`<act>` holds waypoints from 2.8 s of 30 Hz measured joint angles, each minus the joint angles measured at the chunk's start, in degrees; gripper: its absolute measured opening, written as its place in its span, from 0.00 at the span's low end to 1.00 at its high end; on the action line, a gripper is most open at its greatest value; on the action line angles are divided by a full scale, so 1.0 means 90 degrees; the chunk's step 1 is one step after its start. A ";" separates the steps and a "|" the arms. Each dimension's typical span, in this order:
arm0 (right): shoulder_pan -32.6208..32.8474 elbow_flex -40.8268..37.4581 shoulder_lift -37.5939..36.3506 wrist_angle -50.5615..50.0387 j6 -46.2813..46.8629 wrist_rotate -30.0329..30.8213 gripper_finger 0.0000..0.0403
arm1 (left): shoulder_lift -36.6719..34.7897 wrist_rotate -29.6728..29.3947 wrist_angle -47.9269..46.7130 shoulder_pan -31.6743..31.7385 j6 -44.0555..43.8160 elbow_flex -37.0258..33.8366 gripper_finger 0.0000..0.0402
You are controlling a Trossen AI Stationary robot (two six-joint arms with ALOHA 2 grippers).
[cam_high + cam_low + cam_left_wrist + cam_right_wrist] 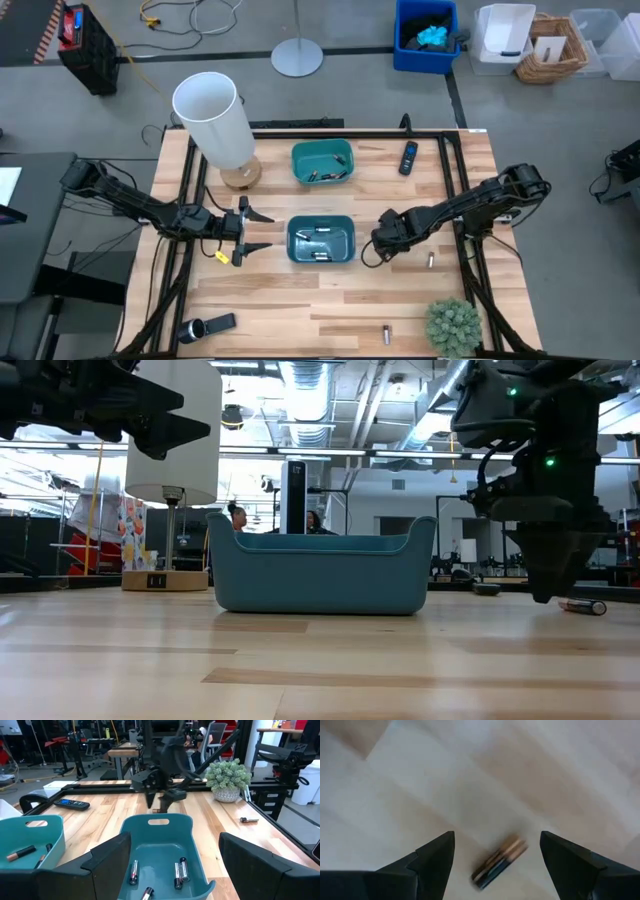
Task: Sort batteries
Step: Put the black battery into the green bin
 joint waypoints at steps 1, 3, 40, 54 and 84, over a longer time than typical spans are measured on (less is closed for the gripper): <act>0.0064 -0.0001 0.0000 -0.0002 0.0105 -0.0003 0.77 | 0.0000 -0.0007 -0.0010 0.0000 0.0000 -0.0002 0.73; 0.0153 -0.0059 0.0000 0.0031 0.0395 -0.0038 0.77 | 0.0000 -0.0008 -0.0012 0.0000 0.0024 0.0000 0.73; 0.1120 -0.0408 -0.0005 0.0552 0.3374 -0.0131 0.43 | 0.0000 -0.0015 -0.0005 0.0007 0.0104 0.0000 0.73; 0.0923 -0.0384 0.0183 0.0550 0.2834 -0.0135 0.11 | 0.0000 -0.0017 0.0002 0.0007 0.0104 0.0000 0.73; 0.0780 0.0136 0.0107 0.0209 0.1741 0.0684 0.07 | -0.0002 -0.0017 0.0007 0.0010 0.0104 0.0000 0.73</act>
